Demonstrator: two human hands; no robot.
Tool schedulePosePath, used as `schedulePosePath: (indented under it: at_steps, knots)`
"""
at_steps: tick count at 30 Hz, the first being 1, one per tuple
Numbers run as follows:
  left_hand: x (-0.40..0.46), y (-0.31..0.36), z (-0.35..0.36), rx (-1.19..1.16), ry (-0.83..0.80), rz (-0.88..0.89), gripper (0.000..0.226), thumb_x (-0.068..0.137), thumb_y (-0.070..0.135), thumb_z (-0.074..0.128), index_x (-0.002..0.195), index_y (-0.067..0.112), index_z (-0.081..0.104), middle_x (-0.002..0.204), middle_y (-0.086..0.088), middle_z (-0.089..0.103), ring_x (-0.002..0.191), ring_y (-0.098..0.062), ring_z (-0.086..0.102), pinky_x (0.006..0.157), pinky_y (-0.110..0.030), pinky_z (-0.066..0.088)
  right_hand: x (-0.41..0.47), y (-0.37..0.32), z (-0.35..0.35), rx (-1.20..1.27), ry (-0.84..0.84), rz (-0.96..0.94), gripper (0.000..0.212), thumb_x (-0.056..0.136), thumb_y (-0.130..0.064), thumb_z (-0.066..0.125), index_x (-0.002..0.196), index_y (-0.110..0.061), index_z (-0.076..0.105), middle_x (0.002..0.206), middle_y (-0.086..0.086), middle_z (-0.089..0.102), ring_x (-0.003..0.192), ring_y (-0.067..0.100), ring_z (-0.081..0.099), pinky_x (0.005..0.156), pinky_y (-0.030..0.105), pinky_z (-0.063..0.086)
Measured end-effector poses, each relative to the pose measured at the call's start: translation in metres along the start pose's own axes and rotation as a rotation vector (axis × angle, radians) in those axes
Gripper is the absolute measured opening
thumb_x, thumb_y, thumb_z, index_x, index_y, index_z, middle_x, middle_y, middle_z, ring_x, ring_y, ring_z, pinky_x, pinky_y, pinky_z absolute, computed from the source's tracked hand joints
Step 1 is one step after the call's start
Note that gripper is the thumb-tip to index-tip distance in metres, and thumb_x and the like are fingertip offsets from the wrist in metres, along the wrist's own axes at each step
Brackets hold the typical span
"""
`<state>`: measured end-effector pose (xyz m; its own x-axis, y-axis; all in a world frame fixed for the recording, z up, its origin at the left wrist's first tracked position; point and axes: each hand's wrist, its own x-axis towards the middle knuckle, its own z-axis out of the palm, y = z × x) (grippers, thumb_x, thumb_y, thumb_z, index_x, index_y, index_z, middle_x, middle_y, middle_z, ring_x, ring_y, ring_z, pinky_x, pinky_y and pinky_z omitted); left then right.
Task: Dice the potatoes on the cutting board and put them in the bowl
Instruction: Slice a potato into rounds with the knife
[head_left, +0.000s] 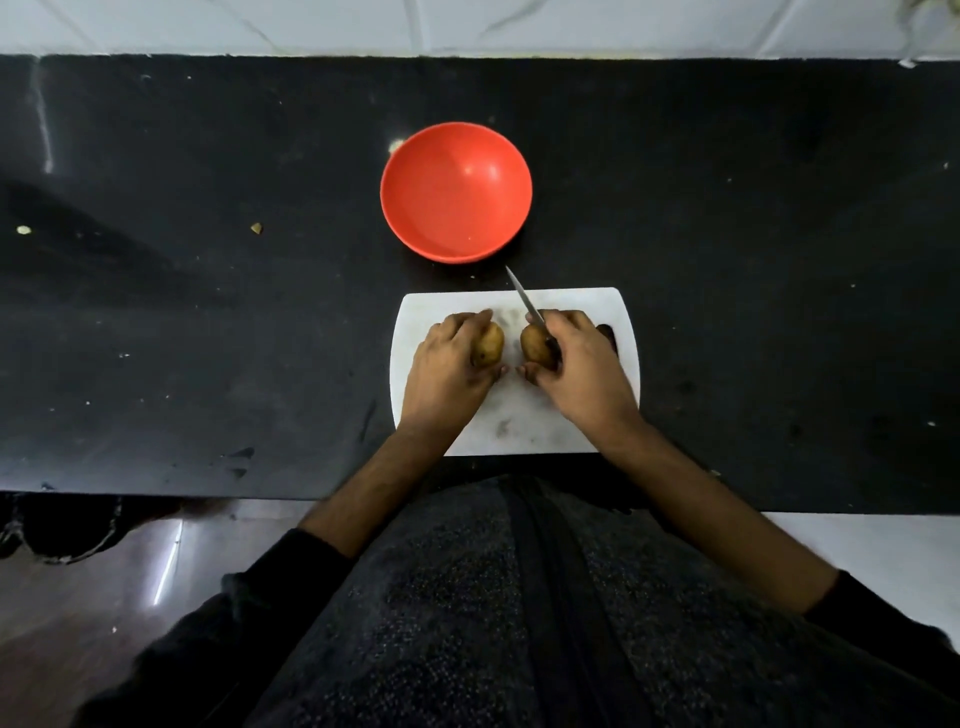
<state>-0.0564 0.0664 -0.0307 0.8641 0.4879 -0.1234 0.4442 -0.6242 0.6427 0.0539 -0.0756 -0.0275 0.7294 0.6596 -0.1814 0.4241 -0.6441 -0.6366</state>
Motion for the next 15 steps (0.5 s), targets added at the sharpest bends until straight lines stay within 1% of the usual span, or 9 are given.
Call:
schedulePosePath:
  at_steps: [2,5,7,8,11,13,15]
  knots:
    - [-0.001,-0.003,0.001,-0.008,0.012,0.003,0.061,0.083,0.025,0.078,0.137,0.011,0.056,0.132,-0.004,0.058,0.116,-0.025,0.054,0.098,-0.044,0.047,0.001,-0.002,0.001,0.024,0.024,0.005,0.053,0.078,-0.028,0.079,0.126,-0.025,0.056,0.112,-0.004,0.058,0.1,0.017,0.06,0.085,0.042,0.053]
    - [-0.005,-0.007,-0.008,-0.027,0.073,-0.027,0.059,0.083,0.025,0.078,0.137,0.013,0.056,0.13,-0.002,0.057,0.116,-0.022,0.052,0.098,-0.038,0.047,0.004,-0.011,0.003,0.053,0.053,-0.038,0.05,0.08,-0.029,0.077,0.125,-0.024,0.058,0.112,-0.006,0.061,0.099,0.013,0.061,0.084,0.039,0.054]
    - [-0.007,-0.013,-0.017,-0.028,0.12,-0.05,0.058,0.083,0.027,0.078,0.136,0.017,0.056,0.128,0.002,0.057,0.115,-0.019,0.052,0.096,-0.037,0.048,0.009,-0.02,0.005,0.013,0.053,-0.084,0.053,0.082,-0.027,0.075,0.131,-0.027,0.054,0.114,-0.008,0.064,0.102,0.012,0.062,0.084,0.037,0.055]
    - [-0.007,-0.016,-0.021,-0.021,0.13,-0.057,0.058,0.083,0.027,0.078,0.136,0.019,0.055,0.126,0.003,0.058,0.114,-0.018,0.052,0.095,-0.038,0.049,0.011,-0.024,0.006,-0.04,0.047,-0.099,0.058,0.083,-0.026,0.073,0.135,-0.03,0.049,0.114,-0.008,0.065,0.102,0.013,0.062,0.082,0.037,0.055]
    - [-0.009,-0.022,-0.029,-0.02,0.089,-0.084,0.067,0.082,0.023,0.079,0.141,0.021,0.049,0.128,0.005,0.06,0.114,-0.017,0.053,0.096,-0.038,0.047,0.017,-0.03,0.005,-0.181,0.007,-0.106,0.069,0.082,-0.016,0.071,0.139,-0.037,0.036,0.107,-0.002,0.066,0.097,0.02,0.062,0.072,0.04,0.054]
    - [-0.011,-0.025,-0.03,-0.042,0.064,-0.104,0.075,0.081,0.02,0.08,0.146,0.02,0.042,0.129,0.005,0.061,0.115,-0.017,0.052,0.096,-0.035,0.046,0.02,-0.03,0.001,-0.219,-0.037,-0.108,0.073,0.081,-0.009,0.067,0.14,-0.036,0.033,0.105,-0.001,0.065,0.094,0.023,0.062,0.066,0.038,0.051]
    - [-0.013,-0.027,-0.029,-0.102,0.058,-0.131,0.08,0.081,0.018,0.08,0.148,0.02,0.037,0.131,0.004,0.06,0.117,-0.016,0.053,0.095,-0.032,0.045,0.023,-0.028,-0.002,-0.249,-0.084,-0.116,0.076,0.081,-0.008,0.065,0.144,-0.034,0.029,0.104,0.0,0.065,0.092,0.024,0.063,0.062,0.034,0.044]
